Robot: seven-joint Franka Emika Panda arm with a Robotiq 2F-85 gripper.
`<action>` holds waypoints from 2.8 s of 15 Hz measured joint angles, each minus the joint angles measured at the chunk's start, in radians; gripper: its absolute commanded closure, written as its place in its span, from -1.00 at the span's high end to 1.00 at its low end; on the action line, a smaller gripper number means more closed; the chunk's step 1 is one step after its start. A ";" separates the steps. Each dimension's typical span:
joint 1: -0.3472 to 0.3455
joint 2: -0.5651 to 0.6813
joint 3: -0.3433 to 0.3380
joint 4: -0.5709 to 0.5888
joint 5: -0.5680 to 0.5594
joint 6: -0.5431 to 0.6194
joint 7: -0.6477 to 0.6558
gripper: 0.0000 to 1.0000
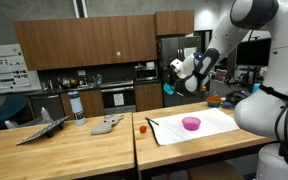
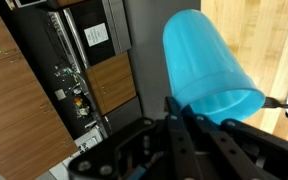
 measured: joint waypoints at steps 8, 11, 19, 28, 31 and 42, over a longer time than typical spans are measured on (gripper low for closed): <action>0.032 0.051 0.023 0.041 0.115 0.000 0.055 -0.97; 0.090 0.075 0.002 0.068 0.286 0.000 0.069 -0.97; 0.103 0.084 0.009 0.097 0.578 0.000 0.249 -0.97; -0.092 0.204 0.204 0.048 0.545 -0.027 0.464 -0.97; -0.171 0.248 0.264 0.048 0.508 -0.063 0.471 -0.89; -0.208 0.297 0.314 0.047 0.500 -0.059 0.498 -0.97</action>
